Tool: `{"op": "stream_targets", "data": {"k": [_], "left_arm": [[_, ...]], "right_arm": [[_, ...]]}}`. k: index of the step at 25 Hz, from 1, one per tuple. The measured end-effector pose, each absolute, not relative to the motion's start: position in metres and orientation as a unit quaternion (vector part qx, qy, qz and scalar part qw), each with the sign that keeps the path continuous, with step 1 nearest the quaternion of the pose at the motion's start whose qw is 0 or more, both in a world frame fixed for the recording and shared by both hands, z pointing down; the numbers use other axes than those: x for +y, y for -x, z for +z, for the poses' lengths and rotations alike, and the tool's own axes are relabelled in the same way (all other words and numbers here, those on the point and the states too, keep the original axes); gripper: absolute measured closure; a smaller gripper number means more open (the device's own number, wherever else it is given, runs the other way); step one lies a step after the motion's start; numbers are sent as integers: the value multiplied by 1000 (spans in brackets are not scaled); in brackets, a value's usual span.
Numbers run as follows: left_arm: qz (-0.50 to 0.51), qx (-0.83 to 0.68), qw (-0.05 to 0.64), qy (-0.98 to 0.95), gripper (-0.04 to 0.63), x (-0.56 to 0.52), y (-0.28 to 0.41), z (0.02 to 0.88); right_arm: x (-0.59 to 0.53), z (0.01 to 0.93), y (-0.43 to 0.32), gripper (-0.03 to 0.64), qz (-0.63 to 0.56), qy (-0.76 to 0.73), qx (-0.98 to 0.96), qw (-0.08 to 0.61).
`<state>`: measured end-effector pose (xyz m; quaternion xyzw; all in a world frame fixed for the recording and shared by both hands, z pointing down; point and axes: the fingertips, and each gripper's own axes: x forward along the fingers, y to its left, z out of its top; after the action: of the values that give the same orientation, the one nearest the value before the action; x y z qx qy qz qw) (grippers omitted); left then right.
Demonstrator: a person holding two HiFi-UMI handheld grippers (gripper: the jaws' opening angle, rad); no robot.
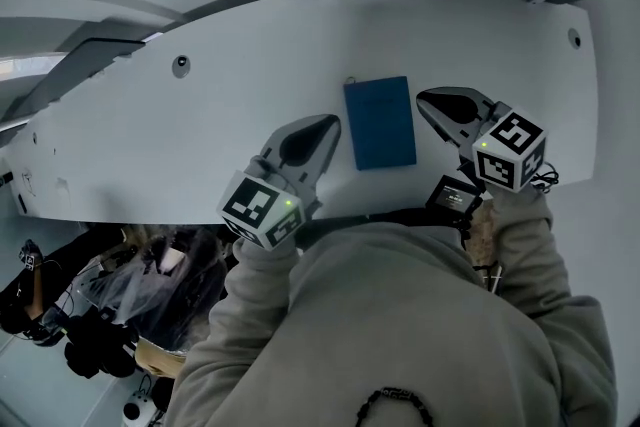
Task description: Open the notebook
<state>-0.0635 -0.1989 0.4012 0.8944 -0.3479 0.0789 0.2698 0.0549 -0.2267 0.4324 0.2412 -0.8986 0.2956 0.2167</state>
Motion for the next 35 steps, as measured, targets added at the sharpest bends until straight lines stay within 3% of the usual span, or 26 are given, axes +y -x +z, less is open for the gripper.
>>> {"op": "stream_targets", "data": {"k": [6, 14, 17, 19, 22, 29, 35], "left_arm": [[30, -339, 345, -875, 598, -196, 58, 422], [40, -366, 374, -851, 598, -208, 51, 469], [63, -352, 357, -863, 598, -212, 41, 487], [83, -327, 330, -882, 598, -209, 30, 504], [92, -325, 348, -875, 598, -211, 29, 540], [152, -275, 343, -885, 598, -181, 11, 586], [174, -292, 385, -858, 598, -169, 18, 628]], "right_arm": [[-233, 453, -62, 595, 312, -253, -890, 218], [-230, 506, -72, 595, 352, -266, -863, 247], [-226, 531, -71, 597, 372, -254, -854, 261], [-221, 545, -69, 596, 407, -247, -847, 235], [-216, 570, -65, 595, 449, -245, -833, 210], [-186, 613, -71, 595, 452, -240, -819, 260], [-187, 642, -88, 592, 468, -279, -788, 288]]}}
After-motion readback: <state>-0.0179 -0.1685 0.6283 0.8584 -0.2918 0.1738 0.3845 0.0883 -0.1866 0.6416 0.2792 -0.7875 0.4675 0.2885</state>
